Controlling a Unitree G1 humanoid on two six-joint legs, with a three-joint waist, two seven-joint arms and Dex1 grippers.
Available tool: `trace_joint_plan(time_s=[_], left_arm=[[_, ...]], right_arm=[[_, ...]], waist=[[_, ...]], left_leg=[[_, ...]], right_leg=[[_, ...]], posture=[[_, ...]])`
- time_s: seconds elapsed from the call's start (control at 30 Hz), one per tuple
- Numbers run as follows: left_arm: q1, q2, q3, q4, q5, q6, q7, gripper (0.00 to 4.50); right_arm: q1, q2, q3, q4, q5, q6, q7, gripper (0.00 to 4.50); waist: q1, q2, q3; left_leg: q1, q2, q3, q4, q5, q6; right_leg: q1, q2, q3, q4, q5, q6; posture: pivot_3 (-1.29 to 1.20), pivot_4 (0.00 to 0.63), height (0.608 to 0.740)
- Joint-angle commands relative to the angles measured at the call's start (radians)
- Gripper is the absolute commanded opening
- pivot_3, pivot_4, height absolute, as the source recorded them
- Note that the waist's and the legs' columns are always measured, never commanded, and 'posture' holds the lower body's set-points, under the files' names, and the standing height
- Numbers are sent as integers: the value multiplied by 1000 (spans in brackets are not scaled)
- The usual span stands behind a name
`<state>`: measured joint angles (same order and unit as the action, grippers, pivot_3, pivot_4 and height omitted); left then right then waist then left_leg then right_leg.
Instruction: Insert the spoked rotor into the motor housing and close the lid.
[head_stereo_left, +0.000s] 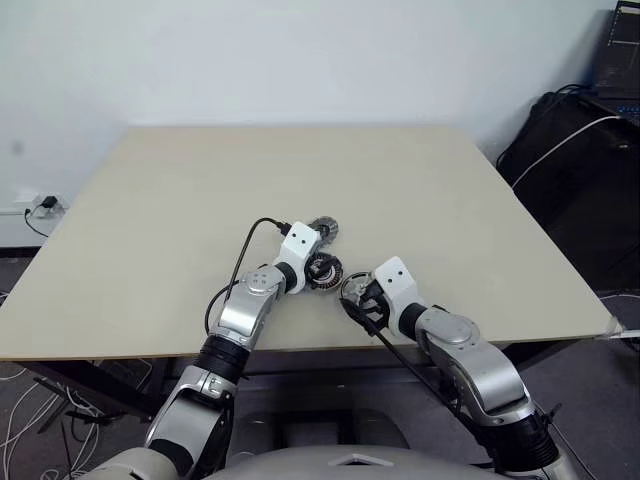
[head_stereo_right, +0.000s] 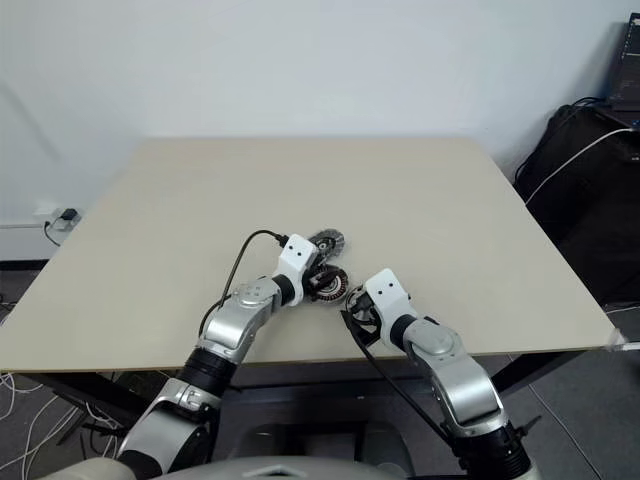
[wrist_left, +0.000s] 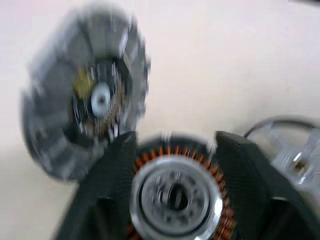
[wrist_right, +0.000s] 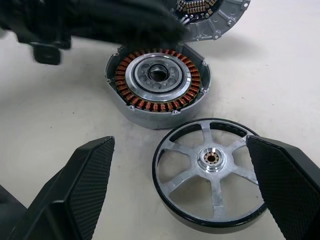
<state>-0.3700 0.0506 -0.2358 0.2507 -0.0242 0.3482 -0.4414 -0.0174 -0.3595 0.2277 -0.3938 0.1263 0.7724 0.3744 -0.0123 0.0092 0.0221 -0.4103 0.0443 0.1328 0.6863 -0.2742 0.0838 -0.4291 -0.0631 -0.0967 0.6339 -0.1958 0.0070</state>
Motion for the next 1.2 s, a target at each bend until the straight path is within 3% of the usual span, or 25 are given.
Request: trace_joint_plan(time_s=[0.03, 0.13, 0.43, 0.5, 0.6, 0.83, 1.2], left_arm=[[69, 28, 13, -145, -16, 20, -2, 950], [157, 61, 21, -242, -20, 43, 1, 0], [437, 126, 79, -470, -53, 35, 35, 0], [493, 128, 89, -505, -47, 16, 55, 0], [548, 148, 62, -538, 7, -29, 86, 0], [652, 127, 47, -595, -17, -68, 106, 0], [668, 123, 18, -583, -18, -88, 126, 0]], right_arm=[[-43, 16, -8, -14, -1, -5, -8, 4308], [-83, 48, 12, 9, -9, 6, -23, 3519], [-257, 135, 109, 180, -56, 6, -30, 524], [-306, 158, 133, 244, -73, 8, -32, 50], [-362, 185, 149, 326, -91, 2, -29, 50], [-480, 241, 157, 518, -128, -24, -34, 50], [-521, 248, 130, 639, -166, -69, -31, 50]], waist=[[-1, 0, 0], [-8, 0, 0], [-8, 0, 0], [-11, 0, 0], [-9, 0, 0], [-11, 1, 1], [-15, 2, 1]], left_leg=[[0, 0, 0, 0, 0, 0], [1, 1, 0, 0, 0, -1], [6, 1, -1, 2, -1, -7], [7, 1, 0, 2, -1, -7], [7, 1, 0, 2, -1, -7], [6, 1, 1, 0, -1, -7], [4, 1, 4, -3, -1, -8]], right_leg=[[0, 0, 0, 0, 0, 0], [-1, 0, 1, 3, 0, -1], [-2, -7, -1, 9, -2, -3], [-2, -8, -1, 9, -2, -3], [-2, -8, -1, 9, -2, -3], [-3, -10, -1, 9, -2, -4], [-7, -9, -1, 9, -3, -5]], posture=[[0, 0, 740], [0, 0, 740], [0, 0, 740], [0, 0, 740], [0, 0, 740], [0, 0, 740], [0, 0, 740]])
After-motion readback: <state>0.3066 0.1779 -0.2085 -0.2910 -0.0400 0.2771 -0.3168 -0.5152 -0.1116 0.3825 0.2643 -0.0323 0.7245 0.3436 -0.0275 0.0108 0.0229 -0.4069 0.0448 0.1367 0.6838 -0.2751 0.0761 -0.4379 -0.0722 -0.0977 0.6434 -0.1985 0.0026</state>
